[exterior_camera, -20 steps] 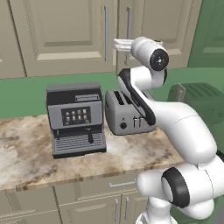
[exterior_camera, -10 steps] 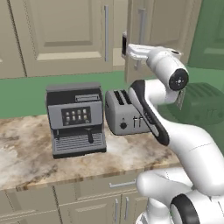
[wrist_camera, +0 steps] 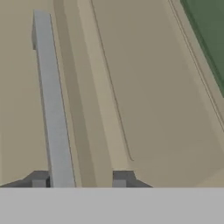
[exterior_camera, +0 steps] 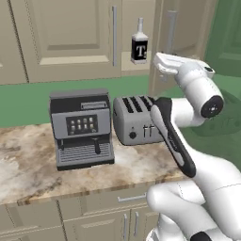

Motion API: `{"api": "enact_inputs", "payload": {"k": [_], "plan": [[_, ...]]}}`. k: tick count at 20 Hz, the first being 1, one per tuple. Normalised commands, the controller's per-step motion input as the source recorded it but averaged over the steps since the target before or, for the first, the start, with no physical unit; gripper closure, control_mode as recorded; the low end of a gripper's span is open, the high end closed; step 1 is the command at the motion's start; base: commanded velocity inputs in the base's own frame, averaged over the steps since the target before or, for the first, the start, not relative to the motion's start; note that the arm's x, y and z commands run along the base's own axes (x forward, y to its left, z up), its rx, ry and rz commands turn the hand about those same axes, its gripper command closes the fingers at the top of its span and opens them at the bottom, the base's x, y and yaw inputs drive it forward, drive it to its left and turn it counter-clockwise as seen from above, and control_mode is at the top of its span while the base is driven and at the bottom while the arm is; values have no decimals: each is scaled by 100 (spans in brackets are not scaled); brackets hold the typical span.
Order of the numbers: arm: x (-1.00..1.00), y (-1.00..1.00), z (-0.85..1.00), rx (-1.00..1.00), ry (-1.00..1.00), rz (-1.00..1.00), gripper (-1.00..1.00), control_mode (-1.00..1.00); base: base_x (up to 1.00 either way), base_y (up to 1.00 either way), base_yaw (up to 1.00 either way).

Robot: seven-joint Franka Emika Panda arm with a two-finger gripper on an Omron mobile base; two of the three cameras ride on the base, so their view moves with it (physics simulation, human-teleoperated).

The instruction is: Open the cabinet directly in front. Then move the liquor and the cup to the dining counter with the candle on it.

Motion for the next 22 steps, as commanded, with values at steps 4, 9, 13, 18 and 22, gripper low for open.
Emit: {"api": "enact_inputs", "payload": {"k": [4,9,13,18,22], "plan": [[-2,-5,0,0,0,0,-100,-100,0,0,0],[-90,1,-30,-4,1,2,-100,-100,0,0,0],[-100,-4,0,0,-5,0,-100,-100,0,0,0],[-75,54,-1,-7,-1,-1,-100,-100,0,0,0],[-4,100,-17,-22,0,-1,-100,-100,0,0,0]]}}
